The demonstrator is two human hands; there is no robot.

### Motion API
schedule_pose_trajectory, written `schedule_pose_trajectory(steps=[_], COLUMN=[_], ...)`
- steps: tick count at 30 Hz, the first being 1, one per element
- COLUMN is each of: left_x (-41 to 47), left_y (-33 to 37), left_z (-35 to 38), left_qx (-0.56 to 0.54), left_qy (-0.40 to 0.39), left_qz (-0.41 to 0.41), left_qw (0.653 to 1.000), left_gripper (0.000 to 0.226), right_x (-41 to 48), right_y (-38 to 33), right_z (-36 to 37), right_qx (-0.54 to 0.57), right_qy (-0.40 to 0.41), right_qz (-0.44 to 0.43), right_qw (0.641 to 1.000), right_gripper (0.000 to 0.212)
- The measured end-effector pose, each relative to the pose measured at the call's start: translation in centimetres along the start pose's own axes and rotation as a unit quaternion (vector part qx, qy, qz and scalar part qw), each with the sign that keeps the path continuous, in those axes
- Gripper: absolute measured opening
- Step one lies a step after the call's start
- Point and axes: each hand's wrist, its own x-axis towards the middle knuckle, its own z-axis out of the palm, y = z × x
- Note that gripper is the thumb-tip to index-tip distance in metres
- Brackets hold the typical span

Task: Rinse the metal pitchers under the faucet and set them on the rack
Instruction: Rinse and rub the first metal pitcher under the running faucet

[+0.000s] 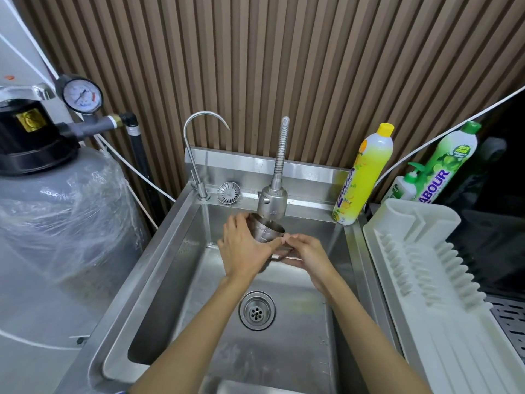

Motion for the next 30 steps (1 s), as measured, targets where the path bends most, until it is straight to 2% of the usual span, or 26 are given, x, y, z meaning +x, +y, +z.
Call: schedule_pose_trajectory(steps=[4,6,8,10,13,15,17,18,19,20,23,26,28,30], left_x=[-0.5,-0.8,-0.8,-0.5,-0.1,0.0,-0.1,-0.1,-0.2,-0.2,-0.2,0.1,0.1,-0.3], left_y=[-0.5,-0.8,-1.0,-1.3,-2.1,-2.3,-2.5,-2.6,-2.8,-3.0,-4.1,-4.8,-4.9,-4.9], left_z=[0.7,1.4,2.1,2.7,3.3,3.4,3.4,3.3,3.2,3.1,3.0,3.1,2.8,2.7], left_qx=[-0.033,-0.094,-0.163,-0.231,-0.310,-0.361,-0.397,-0.399,-0.385,-0.357,-0.237,-0.216,-0.237,-0.325], left_qy=[-0.052,-0.085,-0.114,-0.138,-0.197,-0.221,-0.228,-0.233,-0.236,-0.236,-0.211,-0.197,-0.195,-0.211], left_qz=[-0.086,-0.116,-0.143,-0.171,-0.198,-0.181,-0.181,-0.179,-0.171,-0.171,-0.199,-0.208,-0.199,-0.207], left_qw=[0.994,0.985,0.969,0.948,0.909,0.888,0.871,0.869,0.876,0.888,0.927,0.933,0.931,0.898], left_gripper=[0.082,0.072,0.059,0.055,0.053,0.049,0.068,0.072,0.067,0.060,0.058,0.045,0.042,0.045], right_x=[0.4,0.4,0.4,0.2,-0.1,-0.3,-0.4,-0.4,-0.4,-0.4,-0.5,-0.5,-0.2,0.2], right_y=[-2.0,-3.1,-3.9,-4.2,-3.8,-3.5,-3.1,-2.8,-2.5,-2.2,-1.4,-1.0,-0.7,-0.6], right_z=[-0.8,-1.1,-1.0,-0.6,-0.2,0.1,0.7,1.0,1.5,1.9,3.0,3.4,3.6,3.5], right_qx=[-0.196,-0.283,-0.393,-0.473,-0.507,-0.518,-0.525,-0.529,-0.535,-0.547,-0.586,-0.573,-0.541,-0.490], right_qy=[0.070,0.080,0.093,0.117,0.119,0.103,0.082,0.072,0.061,0.049,0.004,-0.026,-0.002,0.047], right_qz=[-0.011,-0.035,-0.074,-0.110,-0.149,-0.178,-0.213,-0.230,-0.245,-0.260,-0.296,-0.308,-0.299,-0.239], right_qw=[0.978,0.955,0.912,0.866,0.840,0.830,0.820,0.814,0.806,0.794,0.754,0.759,0.786,0.837], right_gripper=[0.022,0.031,0.036,0.031,0.021,0.017,0.018,0.018,0.018,0.018,0.024,0.030,0.028,0.045])
